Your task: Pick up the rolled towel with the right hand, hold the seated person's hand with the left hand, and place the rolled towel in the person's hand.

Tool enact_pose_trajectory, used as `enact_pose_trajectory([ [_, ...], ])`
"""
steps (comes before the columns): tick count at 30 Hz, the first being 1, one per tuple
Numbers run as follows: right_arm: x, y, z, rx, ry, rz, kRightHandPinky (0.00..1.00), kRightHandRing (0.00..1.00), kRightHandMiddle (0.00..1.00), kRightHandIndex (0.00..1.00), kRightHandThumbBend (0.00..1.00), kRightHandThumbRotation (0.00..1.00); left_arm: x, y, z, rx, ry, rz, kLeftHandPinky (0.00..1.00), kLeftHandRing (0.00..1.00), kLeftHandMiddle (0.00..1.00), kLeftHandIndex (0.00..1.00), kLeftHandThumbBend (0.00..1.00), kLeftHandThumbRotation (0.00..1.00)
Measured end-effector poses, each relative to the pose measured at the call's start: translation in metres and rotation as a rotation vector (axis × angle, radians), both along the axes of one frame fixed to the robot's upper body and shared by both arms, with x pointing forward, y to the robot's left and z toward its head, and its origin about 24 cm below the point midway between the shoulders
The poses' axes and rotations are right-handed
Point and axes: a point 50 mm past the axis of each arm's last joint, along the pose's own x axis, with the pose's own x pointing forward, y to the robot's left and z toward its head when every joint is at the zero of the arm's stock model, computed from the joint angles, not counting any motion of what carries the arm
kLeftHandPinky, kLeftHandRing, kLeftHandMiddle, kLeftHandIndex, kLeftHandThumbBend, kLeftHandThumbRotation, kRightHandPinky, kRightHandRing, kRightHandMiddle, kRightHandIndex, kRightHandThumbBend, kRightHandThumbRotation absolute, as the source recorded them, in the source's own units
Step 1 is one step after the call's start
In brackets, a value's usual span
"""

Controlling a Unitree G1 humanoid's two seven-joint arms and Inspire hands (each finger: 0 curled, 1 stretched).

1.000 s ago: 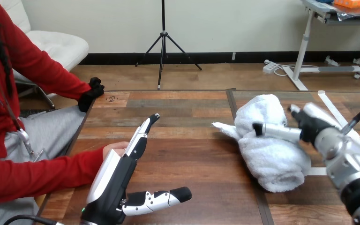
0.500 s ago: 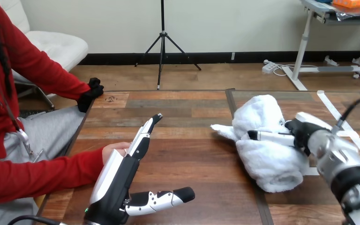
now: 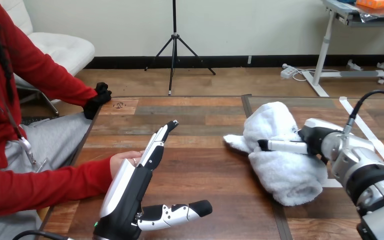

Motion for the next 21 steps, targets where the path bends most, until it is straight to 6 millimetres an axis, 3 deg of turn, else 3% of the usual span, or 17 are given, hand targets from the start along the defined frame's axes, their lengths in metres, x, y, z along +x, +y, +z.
enact_pose_trajectory([
  [7, 0.0003, 0.0039, -0.0008, -0.051, 0.015, 0.016, 0.50, 0.82, 0.88, 0.92, 1.00, 0.99, -0.0012, -0.0014, 0.0000, -0.007, -0.004, -0.005, 0.98, 1.00, 0.98, 0.97, 1.00, 0.54],
  [11, 0.0003, 0.0052, -0.0016, -0.046, -0.005, -0.012, 0.40, 0.73, 0.82, 0.88, 1.00, 0.88, -0.0024, -0.0017, -0.0001, -0.012, -0.007, -0.003, 0.98, 1.00, 0.98, 0.97, 1.00, 0.55],
  [19, -0.0002, 0.0089, -0.0042, -0.025, -0.055, -0.061, 0.39, 0.71, 0.83, 0.92, 1.00, 0.71, -0.0044, -0.0014, -0.0009, -0.014, -0.004, 0.002, 0.98, 1.00, 0.98, 0.97, 1.00, 0.55],
  [21, -0.0001, 0.0088, -0.0041, -0.013, -0.069, -0.080, 0.39, 0.70, 0.82, 0.91, 1.00, 0.59, -0.0045, -0.0014, -0.0009, -0.015, -0.004, 0.002, 0.98, 1.00, 0.98, 0.97, 1.00, 0.55],
])
